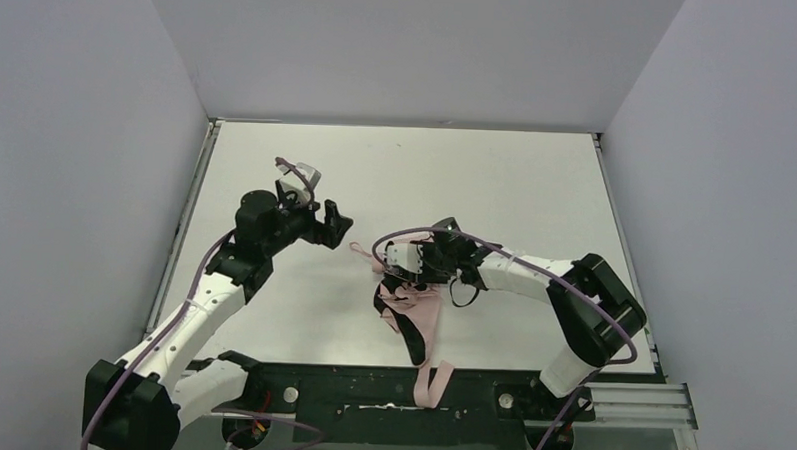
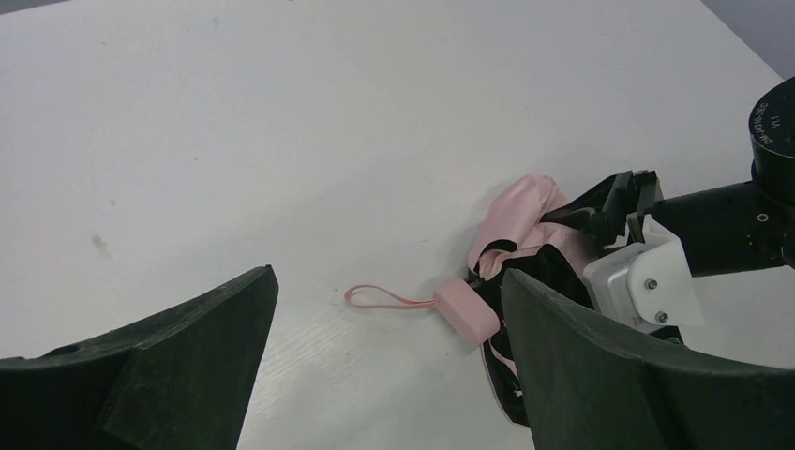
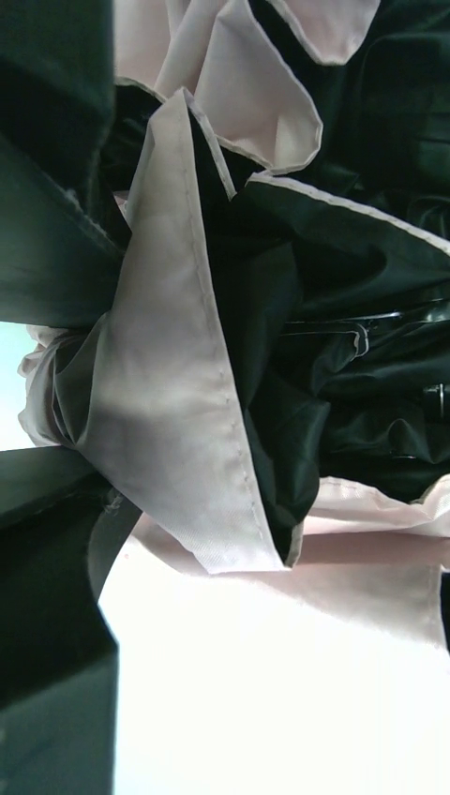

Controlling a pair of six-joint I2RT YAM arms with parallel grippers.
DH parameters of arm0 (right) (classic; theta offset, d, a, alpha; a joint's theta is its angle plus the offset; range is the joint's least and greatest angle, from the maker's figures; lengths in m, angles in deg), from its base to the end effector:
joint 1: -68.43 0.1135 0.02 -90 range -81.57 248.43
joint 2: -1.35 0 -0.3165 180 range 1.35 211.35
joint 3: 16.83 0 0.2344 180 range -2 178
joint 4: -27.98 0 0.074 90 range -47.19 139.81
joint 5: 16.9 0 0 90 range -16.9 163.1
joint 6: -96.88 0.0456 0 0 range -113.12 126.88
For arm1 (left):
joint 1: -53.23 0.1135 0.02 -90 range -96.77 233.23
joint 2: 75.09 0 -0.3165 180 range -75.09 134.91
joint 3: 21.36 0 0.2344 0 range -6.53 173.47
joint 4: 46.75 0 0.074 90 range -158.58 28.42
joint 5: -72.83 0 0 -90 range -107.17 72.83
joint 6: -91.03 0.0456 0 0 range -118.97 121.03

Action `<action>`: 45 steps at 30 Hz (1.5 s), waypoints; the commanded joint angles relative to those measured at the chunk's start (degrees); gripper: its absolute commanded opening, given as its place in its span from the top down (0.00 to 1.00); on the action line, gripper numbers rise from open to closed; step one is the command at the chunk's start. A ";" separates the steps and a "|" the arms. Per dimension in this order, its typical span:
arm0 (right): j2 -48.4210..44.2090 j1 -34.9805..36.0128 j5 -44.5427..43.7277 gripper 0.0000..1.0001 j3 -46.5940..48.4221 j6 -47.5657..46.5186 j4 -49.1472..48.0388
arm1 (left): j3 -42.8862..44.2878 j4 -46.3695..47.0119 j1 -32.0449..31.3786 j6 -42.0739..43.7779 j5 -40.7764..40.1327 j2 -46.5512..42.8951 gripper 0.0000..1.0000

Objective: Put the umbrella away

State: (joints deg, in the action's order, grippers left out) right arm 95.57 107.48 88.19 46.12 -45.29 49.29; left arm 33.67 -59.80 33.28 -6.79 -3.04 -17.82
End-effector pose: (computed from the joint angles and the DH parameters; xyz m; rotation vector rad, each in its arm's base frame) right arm 0.2374 0.2079 0.2137 -1.8319 1.6391 0.2281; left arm 0.1815 -0.0777 0.3394 0.3712 1.8296 -0.5641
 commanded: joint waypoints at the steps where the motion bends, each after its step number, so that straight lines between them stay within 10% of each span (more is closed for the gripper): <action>1: -0.55 -0.03 -4.49 0.88 -4.24 -3.12 -3.30 | 3.71 3.34 0.41 -0.29 5.27 4.20 0.12; 27: -6.31 2.61 -5.32 0.90 -13.00 -7.43 -14.16 | 27.59 -14.16 -6.77 23.18 32.27 43.02 0.07; 45: -5.84 2.70 -6.11 0.90 -13.46 -6.29 -17.47 | 28.62 -22.95 -13.42 30.76 29.54 52.25 0.06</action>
State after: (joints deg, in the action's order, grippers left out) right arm 90.10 109.84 83.84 33.92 -51.14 32.51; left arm 60.16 -80.19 21.26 20.21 27.41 33.33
